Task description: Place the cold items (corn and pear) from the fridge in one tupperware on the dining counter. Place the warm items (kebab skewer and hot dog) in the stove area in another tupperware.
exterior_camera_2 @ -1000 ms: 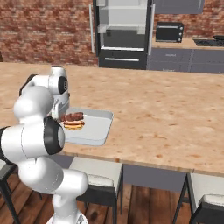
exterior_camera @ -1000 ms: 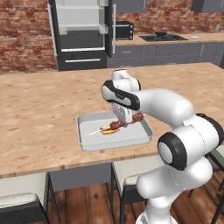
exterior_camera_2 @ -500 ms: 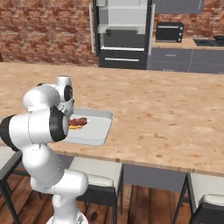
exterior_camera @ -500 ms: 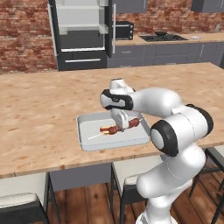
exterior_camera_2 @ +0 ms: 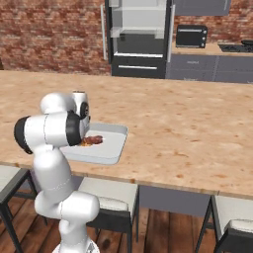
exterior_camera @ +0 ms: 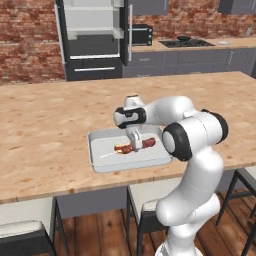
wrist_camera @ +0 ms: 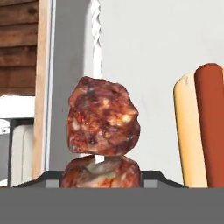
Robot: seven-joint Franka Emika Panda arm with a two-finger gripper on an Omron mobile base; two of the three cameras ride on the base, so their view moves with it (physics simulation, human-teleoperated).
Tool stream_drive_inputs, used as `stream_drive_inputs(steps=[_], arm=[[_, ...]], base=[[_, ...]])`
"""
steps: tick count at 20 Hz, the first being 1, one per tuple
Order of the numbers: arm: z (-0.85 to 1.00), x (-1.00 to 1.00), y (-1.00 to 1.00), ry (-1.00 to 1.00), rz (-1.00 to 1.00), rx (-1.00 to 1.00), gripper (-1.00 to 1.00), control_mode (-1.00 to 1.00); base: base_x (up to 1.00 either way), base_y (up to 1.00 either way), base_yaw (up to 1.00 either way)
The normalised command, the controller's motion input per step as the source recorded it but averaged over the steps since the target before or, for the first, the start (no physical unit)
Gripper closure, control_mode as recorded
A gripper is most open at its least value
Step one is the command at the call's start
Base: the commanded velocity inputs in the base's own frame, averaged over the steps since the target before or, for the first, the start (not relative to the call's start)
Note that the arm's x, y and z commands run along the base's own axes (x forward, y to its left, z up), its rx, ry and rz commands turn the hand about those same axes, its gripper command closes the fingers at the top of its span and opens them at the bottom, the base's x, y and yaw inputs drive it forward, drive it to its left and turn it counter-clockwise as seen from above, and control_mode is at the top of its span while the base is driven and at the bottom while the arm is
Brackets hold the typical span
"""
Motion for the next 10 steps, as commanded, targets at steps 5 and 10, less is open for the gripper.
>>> stream_drive_inputs(steps=[5, 10], arm=[[-0.41, 0.47, 0.0, 0.0, 0.0, 0.0, 1.0, -1.0], [-0.45, 0.33, 0.0, 0.0, 0.0, 0.0, 1.0, -1.0]], base=[[0.0, 0.0, 0.0], [0.0, 0.0, 0.0]])
